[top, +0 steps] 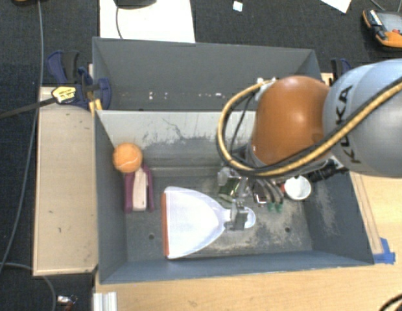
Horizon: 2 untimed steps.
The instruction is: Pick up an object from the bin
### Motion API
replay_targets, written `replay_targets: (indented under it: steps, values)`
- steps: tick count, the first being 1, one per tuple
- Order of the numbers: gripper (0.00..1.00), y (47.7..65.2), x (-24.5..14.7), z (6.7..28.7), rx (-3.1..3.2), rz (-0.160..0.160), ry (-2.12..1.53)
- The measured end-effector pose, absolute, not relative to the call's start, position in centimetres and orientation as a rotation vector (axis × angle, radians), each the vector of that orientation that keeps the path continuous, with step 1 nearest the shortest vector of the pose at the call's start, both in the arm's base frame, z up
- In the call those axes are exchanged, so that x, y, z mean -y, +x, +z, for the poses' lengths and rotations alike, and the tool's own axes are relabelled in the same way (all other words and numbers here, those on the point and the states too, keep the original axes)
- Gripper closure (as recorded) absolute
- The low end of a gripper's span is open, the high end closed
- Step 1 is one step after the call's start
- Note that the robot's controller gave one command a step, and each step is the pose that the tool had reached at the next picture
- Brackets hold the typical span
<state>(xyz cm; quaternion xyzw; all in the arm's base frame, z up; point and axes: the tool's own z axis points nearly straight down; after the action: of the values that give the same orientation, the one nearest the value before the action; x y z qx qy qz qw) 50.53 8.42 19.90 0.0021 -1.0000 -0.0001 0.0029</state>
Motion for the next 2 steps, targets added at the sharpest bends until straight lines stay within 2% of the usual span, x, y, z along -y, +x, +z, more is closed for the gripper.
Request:
replay_targets:
  steps: [1,2]
  values:
    - [0.0,50.7,-8.4,20.3,3.144,-0.002,-0.001]
    - [0.0,49.0,-4.3,9.6,3.136,-0.002,0.274]
